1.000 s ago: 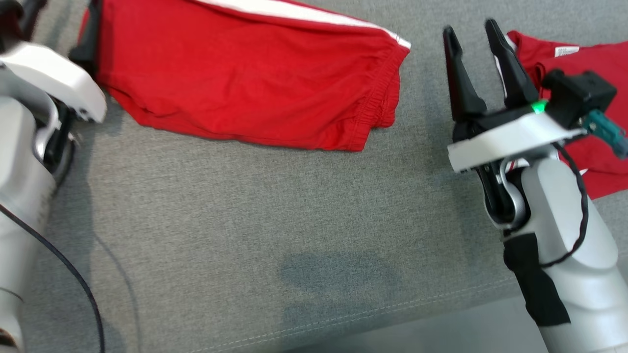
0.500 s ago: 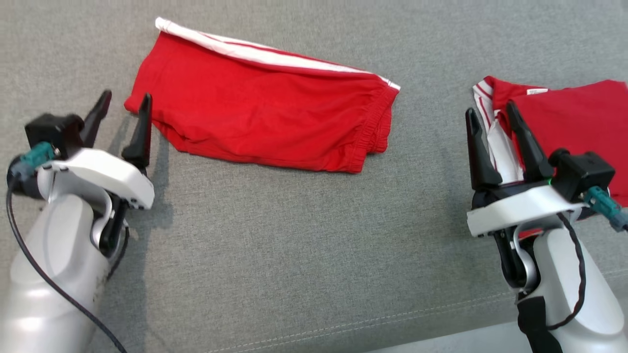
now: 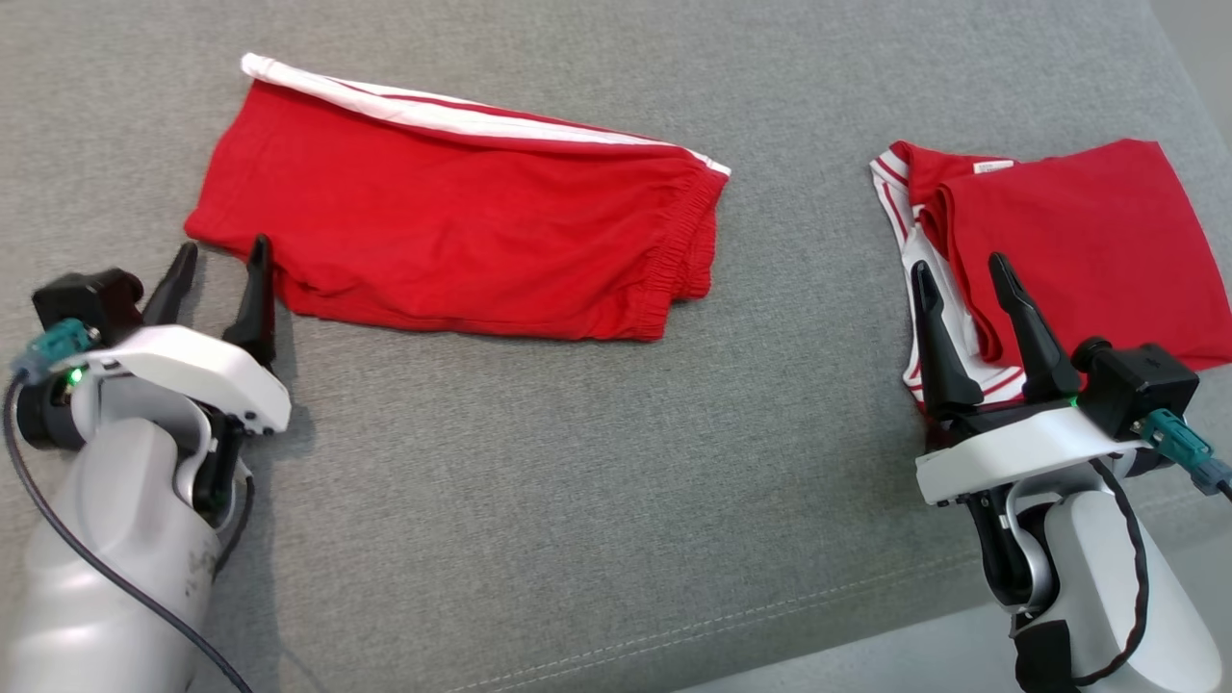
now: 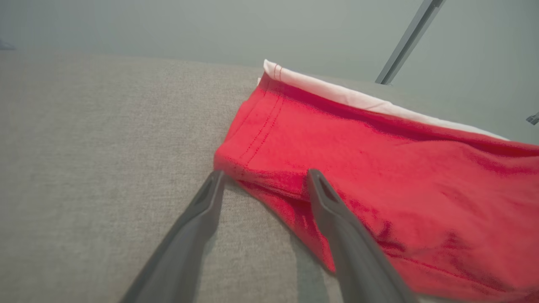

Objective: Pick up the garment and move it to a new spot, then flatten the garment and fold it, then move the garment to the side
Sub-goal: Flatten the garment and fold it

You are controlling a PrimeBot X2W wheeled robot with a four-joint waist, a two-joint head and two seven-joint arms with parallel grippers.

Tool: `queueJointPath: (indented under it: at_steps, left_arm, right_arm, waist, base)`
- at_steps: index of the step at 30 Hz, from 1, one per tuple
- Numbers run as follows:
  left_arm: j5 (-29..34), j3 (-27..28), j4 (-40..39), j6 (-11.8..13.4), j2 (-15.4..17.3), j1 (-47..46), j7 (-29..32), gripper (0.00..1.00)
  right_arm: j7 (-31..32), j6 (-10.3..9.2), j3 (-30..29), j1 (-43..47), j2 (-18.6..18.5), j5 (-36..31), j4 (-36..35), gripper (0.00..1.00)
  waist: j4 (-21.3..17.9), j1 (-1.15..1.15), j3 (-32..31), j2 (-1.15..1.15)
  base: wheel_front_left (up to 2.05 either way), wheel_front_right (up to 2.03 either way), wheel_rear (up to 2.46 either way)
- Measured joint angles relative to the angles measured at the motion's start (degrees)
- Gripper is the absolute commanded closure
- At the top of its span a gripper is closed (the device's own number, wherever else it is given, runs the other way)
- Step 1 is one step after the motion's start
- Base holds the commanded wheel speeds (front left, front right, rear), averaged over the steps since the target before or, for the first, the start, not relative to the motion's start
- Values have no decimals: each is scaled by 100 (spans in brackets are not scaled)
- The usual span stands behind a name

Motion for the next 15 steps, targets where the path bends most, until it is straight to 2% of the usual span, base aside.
queueJointPath:
  at_steps: [11,12,15]
  left_arm:
    - [-587,12,754,-1,93,-596,56,0]
    - [-595,-5,799,-1,101,-631,56,6]
    - [-645,-129,840,-1,119,-649,48,100]
  right_arm:
    - [0,0,92,9,14,108,-126,0]
    - [0,0,98,9,14,110,-145,0]
    - [0,0,112,10,14,146,-154,0]
  waist:
    - [-269,0,200,0]
    - [-277,0,208,0]
    - [-281,0,217,0]
  base:
    - [0,0,0]
    - [0,0,0]
    - [0,0,0]
